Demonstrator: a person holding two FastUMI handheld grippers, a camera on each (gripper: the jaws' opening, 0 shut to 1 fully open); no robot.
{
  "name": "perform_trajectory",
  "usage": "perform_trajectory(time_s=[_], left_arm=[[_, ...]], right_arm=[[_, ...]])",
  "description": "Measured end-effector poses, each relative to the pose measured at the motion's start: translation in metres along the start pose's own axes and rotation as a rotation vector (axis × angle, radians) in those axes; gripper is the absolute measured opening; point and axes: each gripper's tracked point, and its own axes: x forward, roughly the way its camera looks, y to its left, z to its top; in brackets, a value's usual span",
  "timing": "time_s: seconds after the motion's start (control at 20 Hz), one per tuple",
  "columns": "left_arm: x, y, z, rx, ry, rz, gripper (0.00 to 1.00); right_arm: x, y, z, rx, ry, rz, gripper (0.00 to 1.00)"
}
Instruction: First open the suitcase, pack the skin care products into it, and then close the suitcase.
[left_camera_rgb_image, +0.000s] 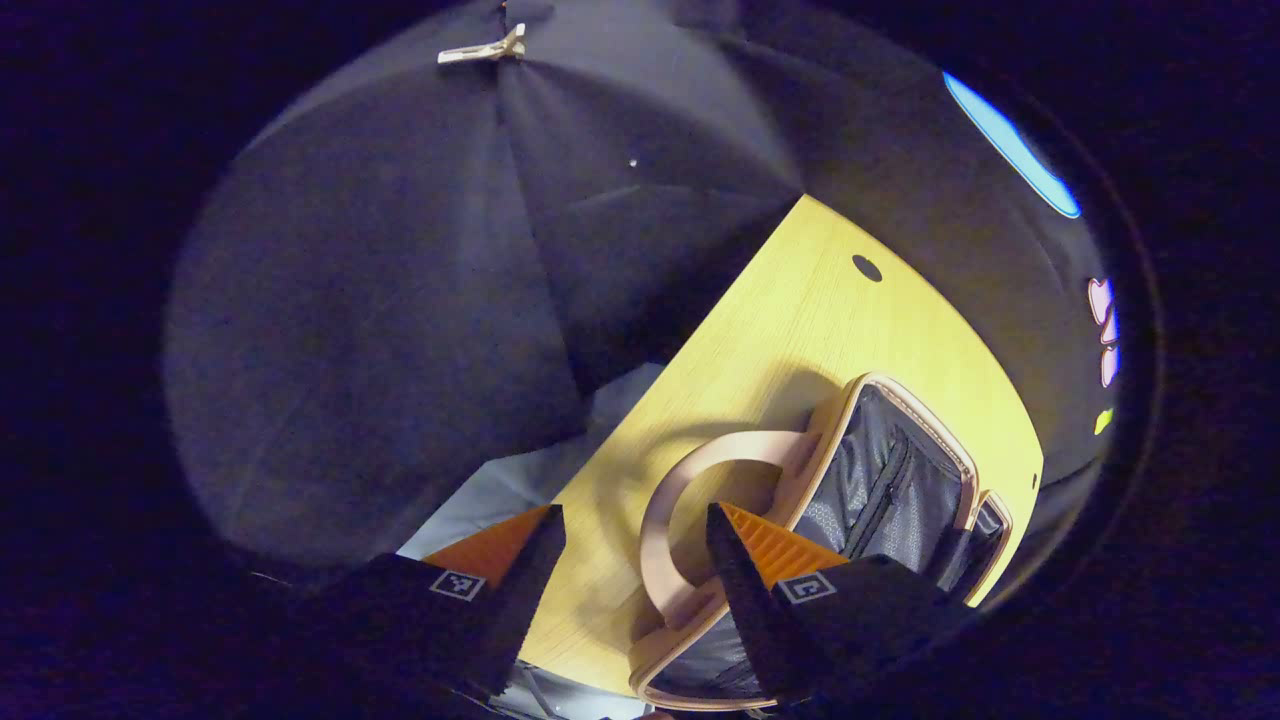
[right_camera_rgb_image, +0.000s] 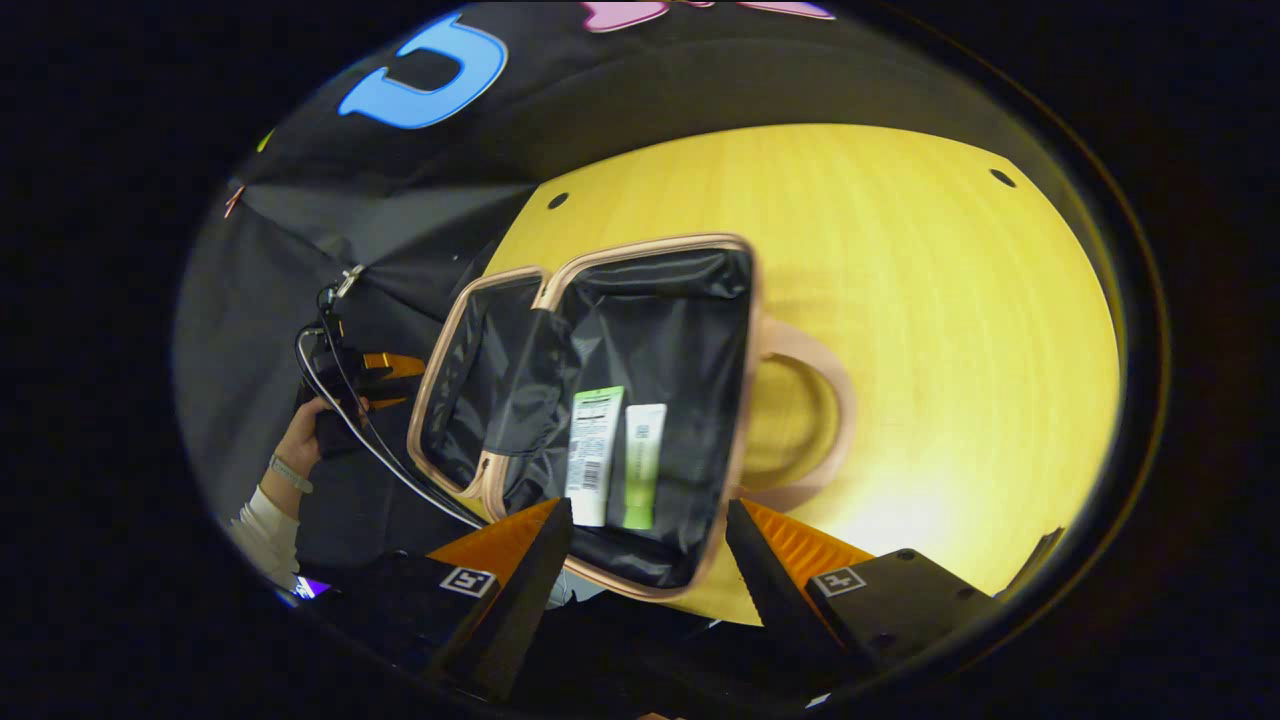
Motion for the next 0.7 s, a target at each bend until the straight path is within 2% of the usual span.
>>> perform_trajectory(time_s=[0.15,0.2,0.3,0.4,0.5,0.7], left_arm=[[0.031,0.019,-0.002,0.056,0.058,0.126,0.89],[0.033,0.016,-0.014,0.049,0.096,0.125,0.89],[0.040,0.007,-0.004,0.076,0.062,0.098,0.84],[0.036,-0.003,-0.010,0.129,0.089,0.088,0.49],[0.032,-0.008,-0.008,0.177,0.076,0.088,0.22],[0.009,-0.023,-0.001,0.177,0.033,-0.006,0.16]], right_arm=[[-0.014,-0.021,-0.019,0.068,0.005,-0.035,0.98],[-0.019,-0.028,-0.026,0.084,0.015,-0.047,0.98],[-0.028,-0.039,-0.028,0.094,-0.016,-0.074,0.98],[-0.038,-0.048,-0.028,0.098,-0.043,-0.094,0.98],[-0.044,-0.050,-0.024,0.121,-0.070,-0.089,0.98],[-0.050,-0.049,-0.024,0.131,-0.103,-0.079,0.98]])
